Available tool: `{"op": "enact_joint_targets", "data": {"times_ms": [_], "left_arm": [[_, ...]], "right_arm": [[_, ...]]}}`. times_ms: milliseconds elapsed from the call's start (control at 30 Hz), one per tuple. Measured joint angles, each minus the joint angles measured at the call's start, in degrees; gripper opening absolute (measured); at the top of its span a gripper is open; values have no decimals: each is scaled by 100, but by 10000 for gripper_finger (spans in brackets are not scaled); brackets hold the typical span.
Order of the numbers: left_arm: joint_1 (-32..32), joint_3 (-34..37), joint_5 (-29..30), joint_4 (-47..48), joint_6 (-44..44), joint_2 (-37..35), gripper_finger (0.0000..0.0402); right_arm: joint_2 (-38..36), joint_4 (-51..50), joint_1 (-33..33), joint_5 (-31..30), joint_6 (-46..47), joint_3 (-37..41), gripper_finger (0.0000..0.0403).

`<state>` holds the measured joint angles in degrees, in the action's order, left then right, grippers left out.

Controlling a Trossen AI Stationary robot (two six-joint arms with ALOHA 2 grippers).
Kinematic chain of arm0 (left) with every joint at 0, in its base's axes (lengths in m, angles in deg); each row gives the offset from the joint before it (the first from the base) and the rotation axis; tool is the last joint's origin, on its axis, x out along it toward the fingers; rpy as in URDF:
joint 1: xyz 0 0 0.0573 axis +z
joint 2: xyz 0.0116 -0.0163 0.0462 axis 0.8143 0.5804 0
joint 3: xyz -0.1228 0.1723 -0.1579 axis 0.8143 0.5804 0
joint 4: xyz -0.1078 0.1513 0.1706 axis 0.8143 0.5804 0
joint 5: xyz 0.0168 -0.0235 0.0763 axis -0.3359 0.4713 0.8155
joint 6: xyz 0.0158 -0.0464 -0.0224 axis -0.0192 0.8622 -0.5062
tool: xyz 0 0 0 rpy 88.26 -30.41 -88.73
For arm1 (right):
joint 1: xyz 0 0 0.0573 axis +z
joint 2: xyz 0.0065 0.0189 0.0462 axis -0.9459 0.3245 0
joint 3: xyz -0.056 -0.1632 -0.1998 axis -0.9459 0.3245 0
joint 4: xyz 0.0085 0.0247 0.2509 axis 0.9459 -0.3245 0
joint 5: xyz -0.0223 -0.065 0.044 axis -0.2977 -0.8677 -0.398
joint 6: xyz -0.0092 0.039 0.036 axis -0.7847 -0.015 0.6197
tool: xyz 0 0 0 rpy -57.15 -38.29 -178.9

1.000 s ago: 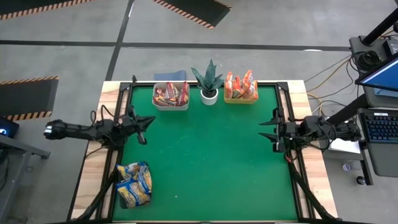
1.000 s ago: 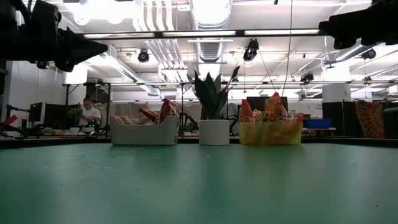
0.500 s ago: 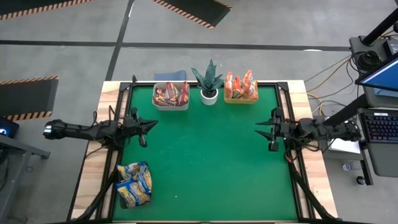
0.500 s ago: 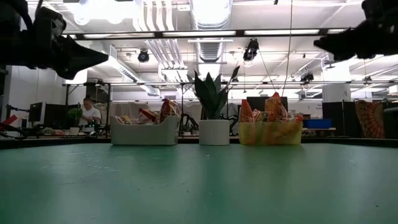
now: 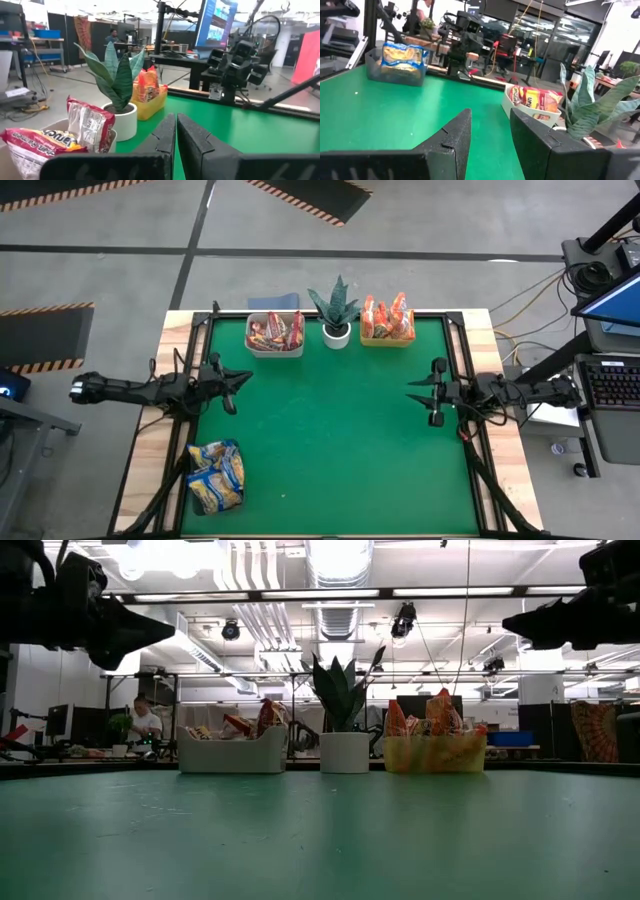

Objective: Sort Maruchan noodles
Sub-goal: Return to Home Position

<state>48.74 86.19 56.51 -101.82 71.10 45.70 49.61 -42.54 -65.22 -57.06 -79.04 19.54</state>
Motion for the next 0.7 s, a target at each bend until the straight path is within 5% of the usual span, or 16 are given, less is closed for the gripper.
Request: {"op": "enact_joint_targets", "data": {"times_ms": [333,700], "left_arm": [[-1,-18,2,-9,82,32,0],[-2,-27,0,-10,82,53,0]], "right_arm": [[87,187,-24,-289,-402,83,112],[86,171,-24,-289,2188,83,109]]}}
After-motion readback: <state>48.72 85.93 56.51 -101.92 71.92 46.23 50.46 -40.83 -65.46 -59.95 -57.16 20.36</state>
